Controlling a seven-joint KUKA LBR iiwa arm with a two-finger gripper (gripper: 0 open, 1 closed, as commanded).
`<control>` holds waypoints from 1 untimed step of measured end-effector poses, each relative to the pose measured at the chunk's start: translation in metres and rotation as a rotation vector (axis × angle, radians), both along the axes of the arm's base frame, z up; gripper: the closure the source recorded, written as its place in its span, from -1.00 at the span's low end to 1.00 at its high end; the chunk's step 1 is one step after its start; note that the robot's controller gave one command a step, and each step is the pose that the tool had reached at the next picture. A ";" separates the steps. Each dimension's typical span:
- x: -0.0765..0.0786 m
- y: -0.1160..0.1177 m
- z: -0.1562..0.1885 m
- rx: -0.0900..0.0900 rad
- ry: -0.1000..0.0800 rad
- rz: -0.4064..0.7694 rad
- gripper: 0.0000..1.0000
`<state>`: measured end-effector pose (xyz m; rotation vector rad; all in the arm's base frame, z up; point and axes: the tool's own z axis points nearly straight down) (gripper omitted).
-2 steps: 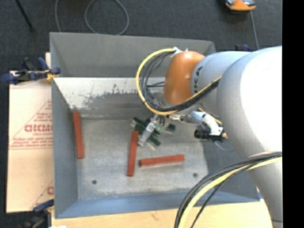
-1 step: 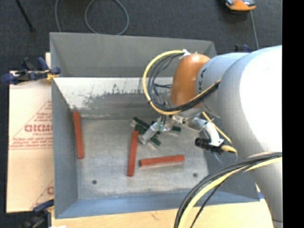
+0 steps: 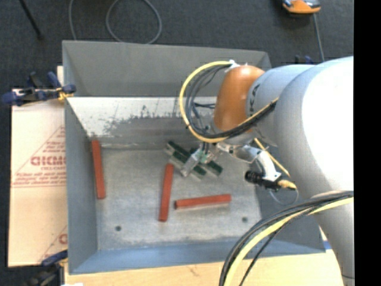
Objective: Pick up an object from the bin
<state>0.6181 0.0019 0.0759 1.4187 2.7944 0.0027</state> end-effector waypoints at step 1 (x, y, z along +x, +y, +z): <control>0.002 -0.001 0.029 0.002 0.002 0.005 1.00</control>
Offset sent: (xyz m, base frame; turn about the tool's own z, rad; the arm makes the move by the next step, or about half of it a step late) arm 0.0002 0.0000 0.0260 0.0000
